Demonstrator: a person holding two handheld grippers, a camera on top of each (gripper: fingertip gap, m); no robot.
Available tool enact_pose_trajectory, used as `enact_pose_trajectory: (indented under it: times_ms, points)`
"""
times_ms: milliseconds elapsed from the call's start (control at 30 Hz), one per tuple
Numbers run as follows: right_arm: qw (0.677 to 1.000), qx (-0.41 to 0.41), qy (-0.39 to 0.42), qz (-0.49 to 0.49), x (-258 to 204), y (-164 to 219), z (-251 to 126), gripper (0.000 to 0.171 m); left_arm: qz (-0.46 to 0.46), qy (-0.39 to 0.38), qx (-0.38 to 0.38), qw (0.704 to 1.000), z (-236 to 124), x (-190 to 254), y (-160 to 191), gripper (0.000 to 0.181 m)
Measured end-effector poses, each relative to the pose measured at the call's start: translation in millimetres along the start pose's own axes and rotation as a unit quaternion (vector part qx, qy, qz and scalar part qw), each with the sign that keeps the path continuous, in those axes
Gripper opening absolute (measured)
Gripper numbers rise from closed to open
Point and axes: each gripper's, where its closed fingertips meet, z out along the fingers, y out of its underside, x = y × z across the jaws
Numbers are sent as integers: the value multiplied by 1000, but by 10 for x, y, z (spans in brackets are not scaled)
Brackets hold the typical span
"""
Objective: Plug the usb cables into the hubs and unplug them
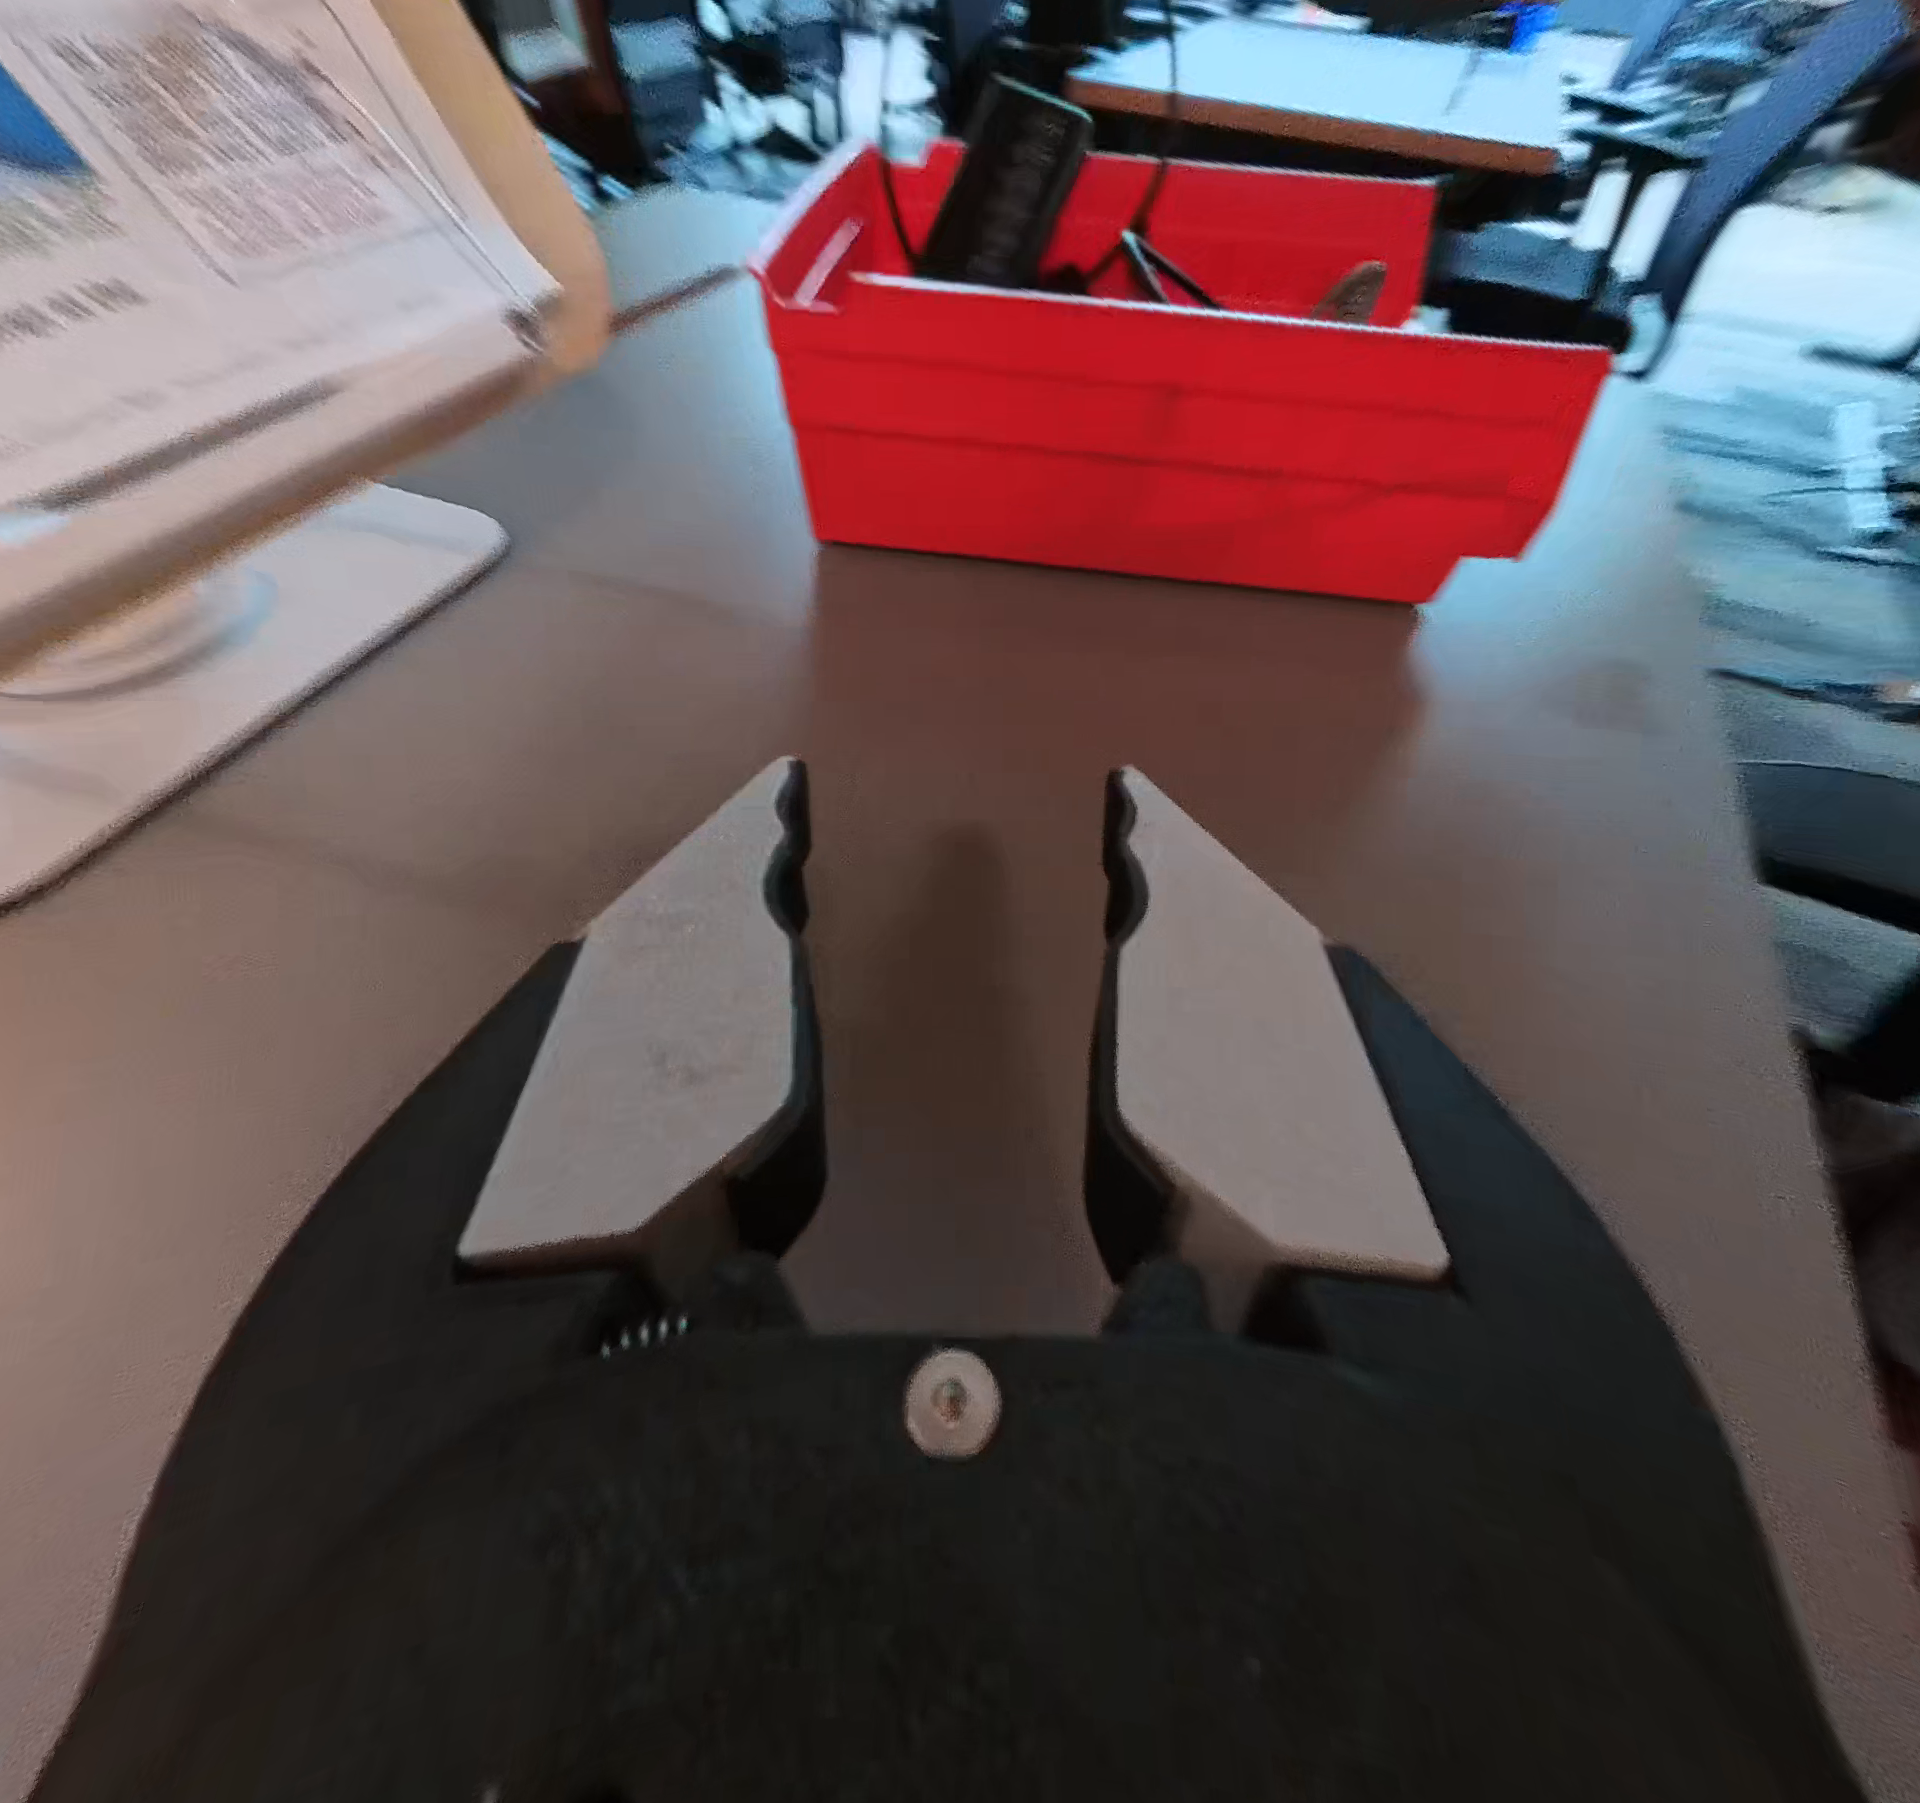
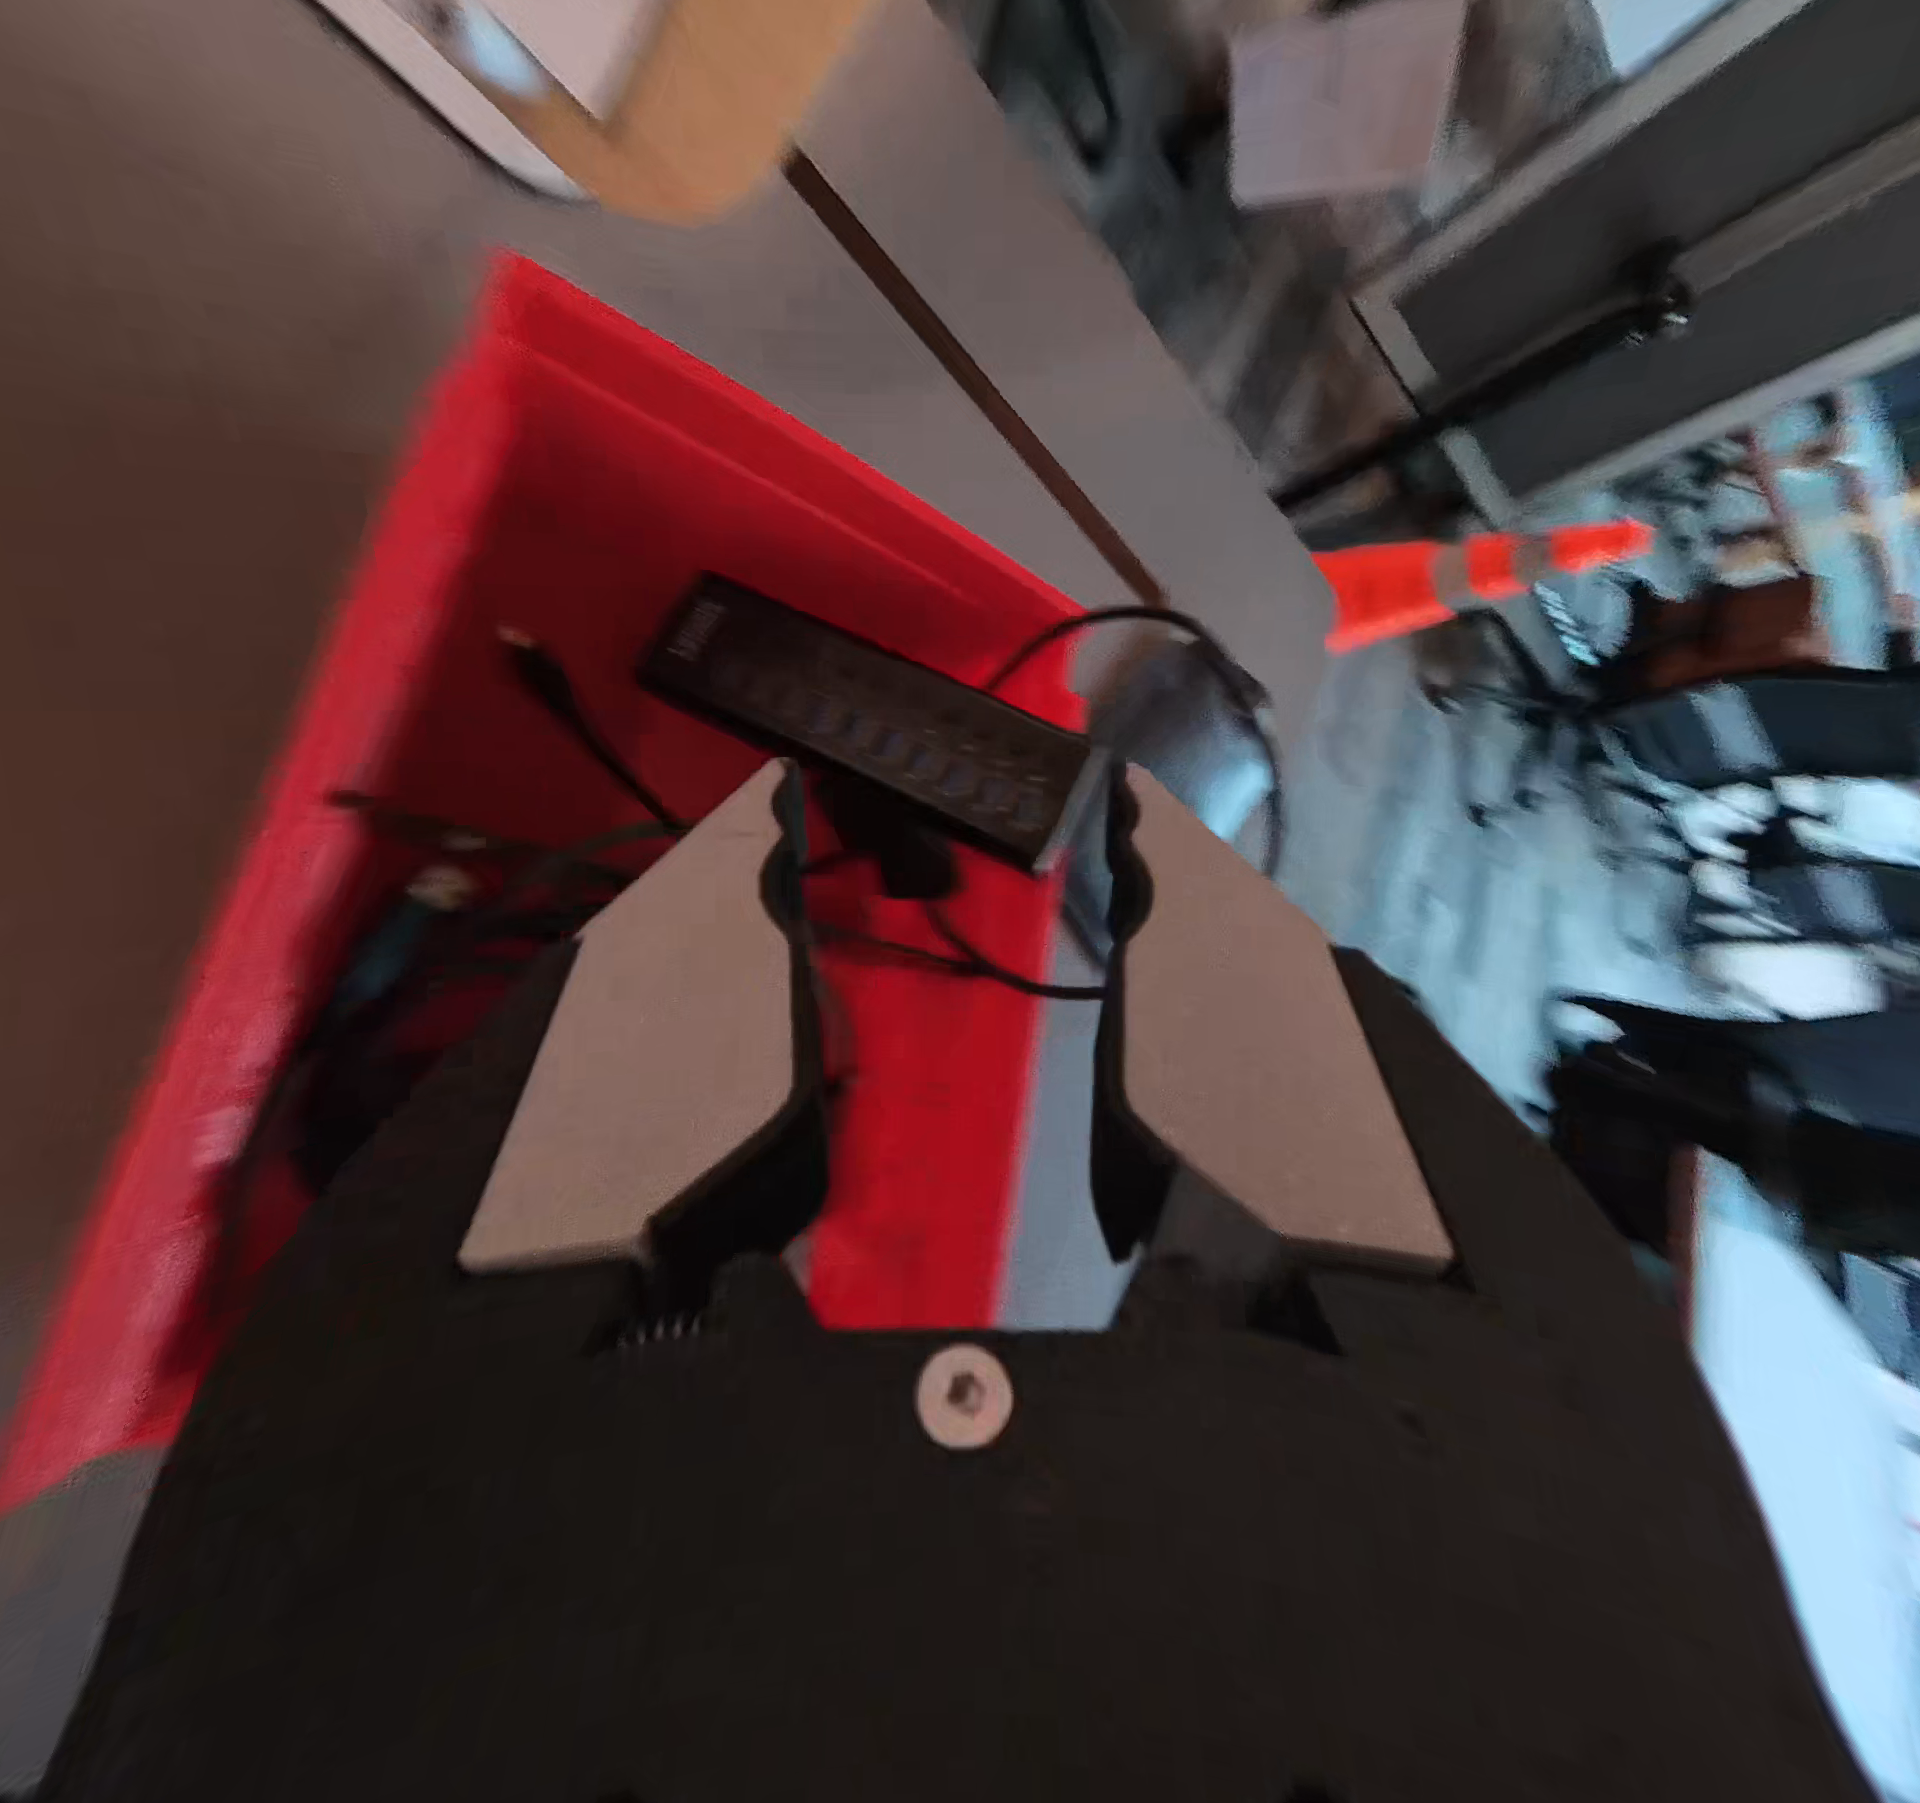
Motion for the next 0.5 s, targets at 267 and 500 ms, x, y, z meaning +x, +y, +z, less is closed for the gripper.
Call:
enact_pose_trajectory:
  times_ms: [267,500]
  points:
    - [957,181,-202,99,-1148,472,-771,92,36,-119,-10,992,-918,412,-161,80]
    - [962,155,-201,104,-1644,899,-548,101,-36,-336,-48,940,-2392,-30,87,88]
